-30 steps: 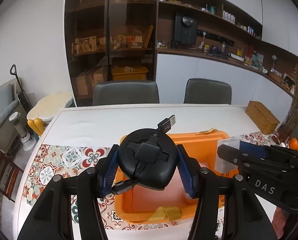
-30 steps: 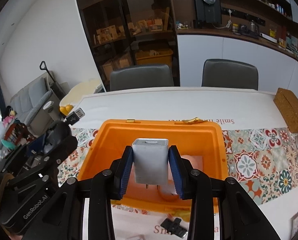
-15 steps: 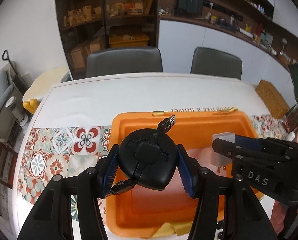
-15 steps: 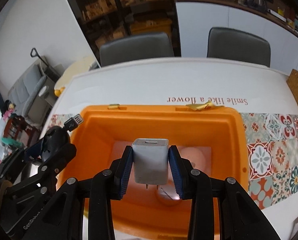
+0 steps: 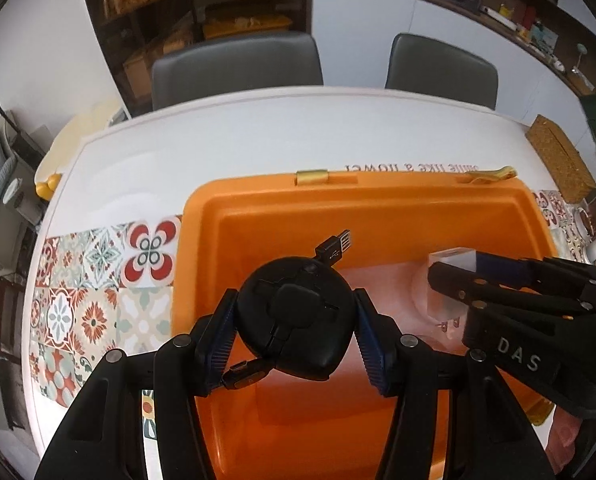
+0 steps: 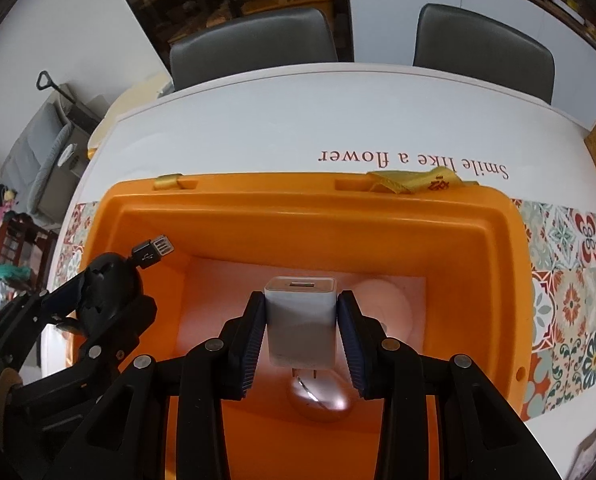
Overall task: Organize rigid objects
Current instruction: 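Lower both grippers into the crate and open them to release the items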
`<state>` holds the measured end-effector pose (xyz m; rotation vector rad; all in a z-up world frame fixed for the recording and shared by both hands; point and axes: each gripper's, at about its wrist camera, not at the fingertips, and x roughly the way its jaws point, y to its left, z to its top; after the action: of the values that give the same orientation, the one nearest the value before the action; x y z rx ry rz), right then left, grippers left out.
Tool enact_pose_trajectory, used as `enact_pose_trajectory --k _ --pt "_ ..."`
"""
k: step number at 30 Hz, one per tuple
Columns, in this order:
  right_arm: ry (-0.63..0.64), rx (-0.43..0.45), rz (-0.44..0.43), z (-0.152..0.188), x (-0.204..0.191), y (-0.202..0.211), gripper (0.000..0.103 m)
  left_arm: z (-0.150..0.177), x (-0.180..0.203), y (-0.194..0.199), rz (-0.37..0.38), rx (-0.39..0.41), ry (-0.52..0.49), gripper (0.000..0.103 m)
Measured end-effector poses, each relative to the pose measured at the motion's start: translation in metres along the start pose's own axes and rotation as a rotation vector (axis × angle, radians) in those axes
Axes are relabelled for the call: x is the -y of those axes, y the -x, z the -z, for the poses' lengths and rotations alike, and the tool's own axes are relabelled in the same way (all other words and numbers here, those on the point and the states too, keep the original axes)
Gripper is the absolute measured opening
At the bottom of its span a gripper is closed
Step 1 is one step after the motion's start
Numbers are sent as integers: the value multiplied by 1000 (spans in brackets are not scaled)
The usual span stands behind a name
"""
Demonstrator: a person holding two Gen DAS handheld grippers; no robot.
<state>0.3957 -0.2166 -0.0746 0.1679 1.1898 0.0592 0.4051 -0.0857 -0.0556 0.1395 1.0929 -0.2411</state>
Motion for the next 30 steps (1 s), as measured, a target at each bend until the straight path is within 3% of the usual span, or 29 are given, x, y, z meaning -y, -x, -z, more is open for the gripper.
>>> enact_pose_trajectory --k 8,17,20,23,26,30 --pt "-1 -32 7 1 -1 -13 37 1 -1 -20 5 -73 20 56" --pt "-3 -36 12 0 -3 -14 37 -5 1 -8 -28 -17 15 59" --pt "-6 -38 5 -1 -2 -13 37 -6 -1 0 -69 -5 16 69" --pt "-6 -37 -4 -2 -1 -11 37 -6 -6 12 -56 9 34 72" --pt "-5 -32 -13 -4 -4 -10 37 -6 -8 23 -141 48 30 89" --pt "15 -7 -11 -6 -8 -3 37 -4 -15 34 -196 89 28 92"
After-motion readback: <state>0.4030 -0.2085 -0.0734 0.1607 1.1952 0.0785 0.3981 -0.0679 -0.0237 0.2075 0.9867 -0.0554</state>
